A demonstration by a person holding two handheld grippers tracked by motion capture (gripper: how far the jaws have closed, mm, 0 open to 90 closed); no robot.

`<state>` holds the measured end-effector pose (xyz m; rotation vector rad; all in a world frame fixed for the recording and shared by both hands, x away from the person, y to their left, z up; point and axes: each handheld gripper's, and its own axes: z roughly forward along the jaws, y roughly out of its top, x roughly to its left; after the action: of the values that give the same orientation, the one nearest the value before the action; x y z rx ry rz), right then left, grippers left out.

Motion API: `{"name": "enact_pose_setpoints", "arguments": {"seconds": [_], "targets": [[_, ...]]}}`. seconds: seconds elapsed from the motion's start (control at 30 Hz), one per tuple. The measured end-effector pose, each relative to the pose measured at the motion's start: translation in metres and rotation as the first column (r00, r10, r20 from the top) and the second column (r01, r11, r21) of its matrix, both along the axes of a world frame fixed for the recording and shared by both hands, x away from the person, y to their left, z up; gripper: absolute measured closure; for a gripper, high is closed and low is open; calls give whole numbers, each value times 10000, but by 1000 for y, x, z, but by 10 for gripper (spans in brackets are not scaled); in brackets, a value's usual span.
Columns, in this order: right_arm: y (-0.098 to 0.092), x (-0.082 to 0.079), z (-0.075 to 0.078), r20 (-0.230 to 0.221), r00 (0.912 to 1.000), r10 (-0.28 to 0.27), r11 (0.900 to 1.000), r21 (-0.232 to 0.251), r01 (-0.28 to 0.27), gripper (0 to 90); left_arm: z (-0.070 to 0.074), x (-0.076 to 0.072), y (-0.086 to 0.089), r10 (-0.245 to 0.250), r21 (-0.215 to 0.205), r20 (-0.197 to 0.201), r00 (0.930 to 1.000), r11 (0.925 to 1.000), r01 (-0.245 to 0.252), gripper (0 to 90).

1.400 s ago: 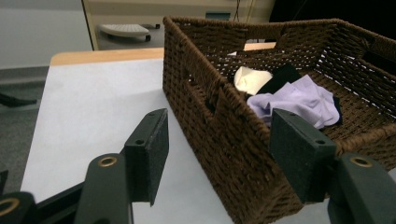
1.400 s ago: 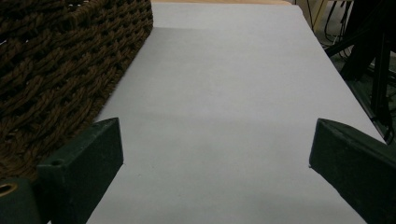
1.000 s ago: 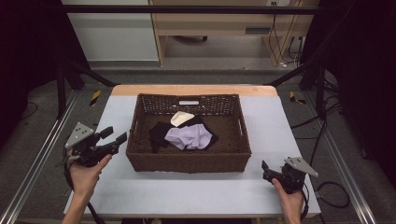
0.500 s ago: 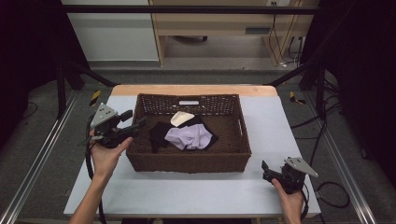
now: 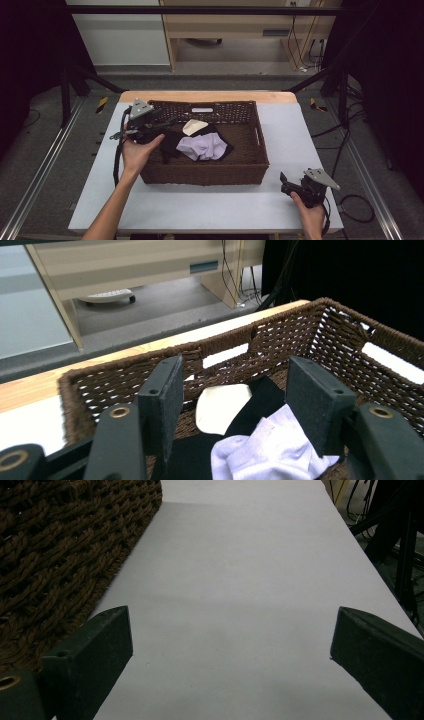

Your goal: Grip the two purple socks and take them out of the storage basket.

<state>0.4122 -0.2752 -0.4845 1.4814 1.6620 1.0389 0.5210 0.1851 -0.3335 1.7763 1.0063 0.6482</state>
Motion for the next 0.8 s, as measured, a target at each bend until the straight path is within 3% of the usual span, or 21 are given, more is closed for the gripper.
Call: {"name": "enact_pose_setpoints", "arguments": {"seconds": [0.3,0.5,0.6,0.67,0.8], "targets": [[0,0,0,5,10000,-27,10000,18,27,38,-19,23,-18,30,672,-366,9993,9977,-6,398],[0,0,0,26,10000,-25,10000,17,25,38,-39,35,-23,168,990,-961,9952,9951,-72,411],[0,0,0,29,10000,-20,10000,36,20,38,-53,41,-27,-159,990,-1630,9865,9946,324,383],[0,0,0,32,10000,5,10000,9,-6,39,-60,44,-29,-92,1231,-2042,9789,9918,349,387],[0,0,0,11,10000,36,10000,-12,-36,40,-67,45,-30,-90,1347,-2412,9704,9900,426,414]]}}
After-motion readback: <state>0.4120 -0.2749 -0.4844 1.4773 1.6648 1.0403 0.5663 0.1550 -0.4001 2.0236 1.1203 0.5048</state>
